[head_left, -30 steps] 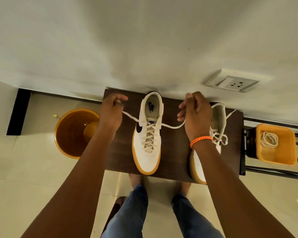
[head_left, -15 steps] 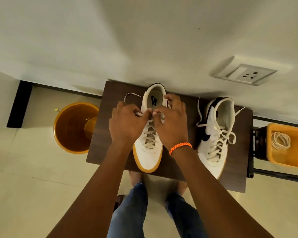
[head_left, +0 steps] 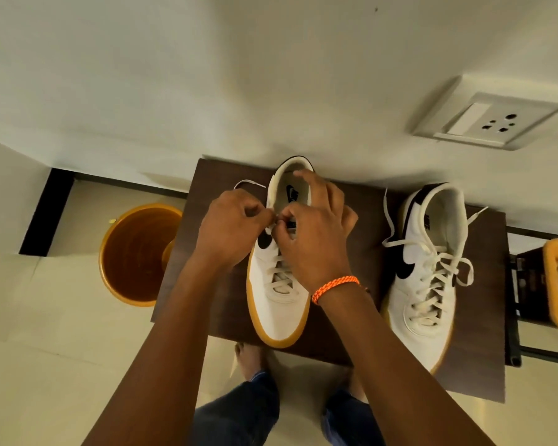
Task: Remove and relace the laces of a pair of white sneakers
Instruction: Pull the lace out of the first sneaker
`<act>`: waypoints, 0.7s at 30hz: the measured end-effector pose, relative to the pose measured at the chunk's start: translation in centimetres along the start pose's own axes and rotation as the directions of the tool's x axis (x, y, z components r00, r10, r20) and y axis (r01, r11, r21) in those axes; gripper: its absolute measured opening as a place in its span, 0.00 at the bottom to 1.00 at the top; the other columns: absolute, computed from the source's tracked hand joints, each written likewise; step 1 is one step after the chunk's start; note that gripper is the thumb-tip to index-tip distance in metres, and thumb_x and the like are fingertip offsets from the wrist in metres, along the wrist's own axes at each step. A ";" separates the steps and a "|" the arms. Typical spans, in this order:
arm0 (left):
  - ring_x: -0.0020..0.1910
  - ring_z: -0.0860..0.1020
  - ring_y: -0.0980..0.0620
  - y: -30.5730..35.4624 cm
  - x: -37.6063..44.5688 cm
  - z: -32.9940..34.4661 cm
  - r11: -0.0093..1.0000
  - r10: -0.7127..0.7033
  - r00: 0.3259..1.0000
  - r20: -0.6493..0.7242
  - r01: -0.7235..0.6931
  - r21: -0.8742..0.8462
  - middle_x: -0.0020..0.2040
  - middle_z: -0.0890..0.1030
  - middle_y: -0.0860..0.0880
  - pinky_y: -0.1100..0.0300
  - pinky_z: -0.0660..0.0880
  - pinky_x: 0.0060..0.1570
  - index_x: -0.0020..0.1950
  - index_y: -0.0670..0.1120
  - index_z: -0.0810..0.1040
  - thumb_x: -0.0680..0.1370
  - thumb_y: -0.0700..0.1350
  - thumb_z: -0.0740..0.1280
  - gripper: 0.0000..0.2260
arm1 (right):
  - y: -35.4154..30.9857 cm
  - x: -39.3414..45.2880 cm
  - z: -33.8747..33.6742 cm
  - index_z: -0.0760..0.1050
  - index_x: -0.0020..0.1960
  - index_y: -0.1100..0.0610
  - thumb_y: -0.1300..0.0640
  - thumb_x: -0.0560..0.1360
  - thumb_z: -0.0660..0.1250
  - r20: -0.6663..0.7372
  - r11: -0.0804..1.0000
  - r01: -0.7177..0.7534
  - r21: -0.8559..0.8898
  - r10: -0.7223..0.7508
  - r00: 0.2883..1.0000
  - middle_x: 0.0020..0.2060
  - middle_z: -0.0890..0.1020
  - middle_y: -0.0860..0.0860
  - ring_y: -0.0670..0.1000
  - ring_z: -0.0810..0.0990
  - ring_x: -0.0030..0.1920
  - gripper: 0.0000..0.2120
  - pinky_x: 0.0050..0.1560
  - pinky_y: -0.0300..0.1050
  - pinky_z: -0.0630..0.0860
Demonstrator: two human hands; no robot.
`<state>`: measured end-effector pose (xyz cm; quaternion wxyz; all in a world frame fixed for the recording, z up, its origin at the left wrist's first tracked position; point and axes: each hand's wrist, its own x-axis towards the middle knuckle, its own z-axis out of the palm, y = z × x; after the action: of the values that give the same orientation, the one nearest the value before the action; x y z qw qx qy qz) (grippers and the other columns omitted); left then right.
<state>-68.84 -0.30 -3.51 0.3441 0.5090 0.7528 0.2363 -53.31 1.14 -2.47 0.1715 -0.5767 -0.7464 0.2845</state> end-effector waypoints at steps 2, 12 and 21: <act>0.36 0.81 0.47 -0.1 0.0 0.0 1.000 0.010 1.000 -0.003 -0.010 0.009 0.39 0.82 0.51 0.41 0.81 0.41 0.39 0.46 0.84 0.80 0.51 0.72 0.13 | 0.4 0.0 -0.3 0.80 0.39 0.47 0.51 0.74 0.72 -0.031 1.000 0.024 0.004 -0.024 0.999 0.74 0.67 0.43 0.50 0.61 0.72 0.06 0.66 0.56 0.62; 0.41 0.83 0.40 -0.6 0.5 -0.6 0.983 0.024 0.995 0.092 -0.007 -0.181 0.38 0.85 0.45 0.43 0.81 0.48 0.40 0.45 0.86 0.80 0.47 0.73 0.10 | 2.6 -2.0 0.2 0.80 0.60 0.44 0.48 0.81 0.67 -0.194 0.988 0.065 0.138 -0.037 0.980 0.71 0.68 0.43 0.45 0.65 0.71 0.09 0.67 0.51 0.60; 0.38 0.80 0.45 -0.8 2.0 -0.9 0.983 0.125 0.969 0.213 -0.092 -0.158 0.36 0.82 0.47 0.41 0.80 0.52 0.40 0.45 0.84 0.82 0.47 0.70 0.12 | 2.5 -0.8 1.9 0.81 0.49 0.46 0.50 0.78 0.71 -0.151 0.987 0.163 0.001 -0.161 0.975 0.74 0.70 0.43 0.49 0.63 0.74 0.01 0.65 0.49 0.57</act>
<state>-70.47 1.21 -4.06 0.4492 0.5462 0.6610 0.2511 -52.27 0.42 -5.45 0.2538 -0.5324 -0.7740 0.2303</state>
